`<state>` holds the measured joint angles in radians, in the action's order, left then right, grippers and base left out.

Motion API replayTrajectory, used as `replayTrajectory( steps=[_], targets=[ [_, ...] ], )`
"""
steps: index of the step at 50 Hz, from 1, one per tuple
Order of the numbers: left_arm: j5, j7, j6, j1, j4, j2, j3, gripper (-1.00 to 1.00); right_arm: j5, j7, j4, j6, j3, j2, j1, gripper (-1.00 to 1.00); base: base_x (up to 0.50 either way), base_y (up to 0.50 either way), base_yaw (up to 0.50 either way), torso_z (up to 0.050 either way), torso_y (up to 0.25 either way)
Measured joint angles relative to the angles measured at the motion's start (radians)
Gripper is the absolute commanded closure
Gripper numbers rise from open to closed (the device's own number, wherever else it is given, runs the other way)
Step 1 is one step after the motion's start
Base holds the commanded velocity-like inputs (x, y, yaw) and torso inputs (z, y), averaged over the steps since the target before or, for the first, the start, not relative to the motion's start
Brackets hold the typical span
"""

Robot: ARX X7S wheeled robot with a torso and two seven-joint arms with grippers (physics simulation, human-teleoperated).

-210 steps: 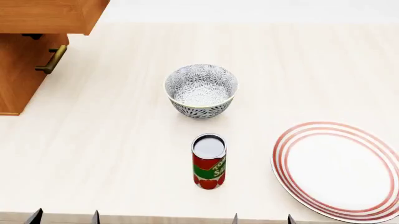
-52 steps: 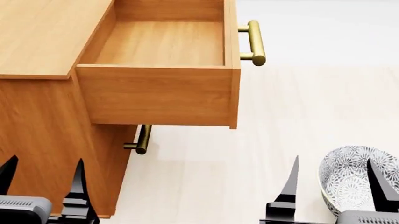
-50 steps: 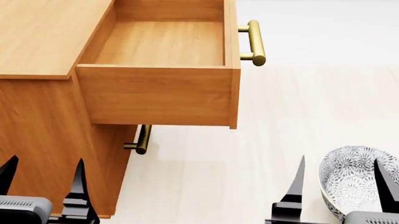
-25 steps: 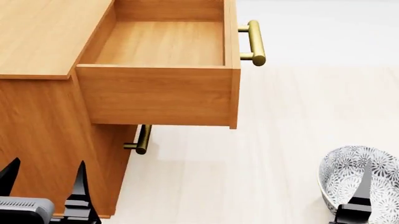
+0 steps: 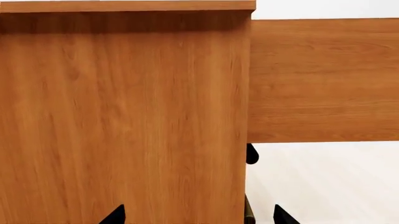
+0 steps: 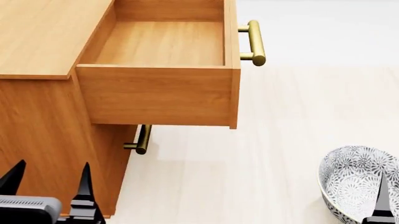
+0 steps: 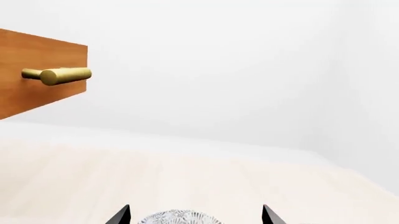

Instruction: Put the ketchup in the top drawer of the cabinet.

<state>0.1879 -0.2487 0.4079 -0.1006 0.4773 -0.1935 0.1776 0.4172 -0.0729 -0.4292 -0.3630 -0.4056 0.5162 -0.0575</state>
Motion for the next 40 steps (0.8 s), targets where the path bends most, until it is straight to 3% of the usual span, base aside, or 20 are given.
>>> replayTrajectory(
  steps=[16,40],
  targets=[
    [0.003,-0.009,-0.013,-0.012,-0.033,0.000,0.011,-1.00,0.049,-0.140,0.016,0.100,-0.065,0.014,-0.141,-1.00,0.00,0.00,0.00,0.000,0.000],
    [0.022,-0.012,-0.038,-0.025,-0.072,-0.008,0.014,-1.00,0.119,-0.242,-0.073,0.223,-0.226,-0.084,-0.417,-1.00,0.00,0.00,0.00,0.000,0.000]
  ],
)
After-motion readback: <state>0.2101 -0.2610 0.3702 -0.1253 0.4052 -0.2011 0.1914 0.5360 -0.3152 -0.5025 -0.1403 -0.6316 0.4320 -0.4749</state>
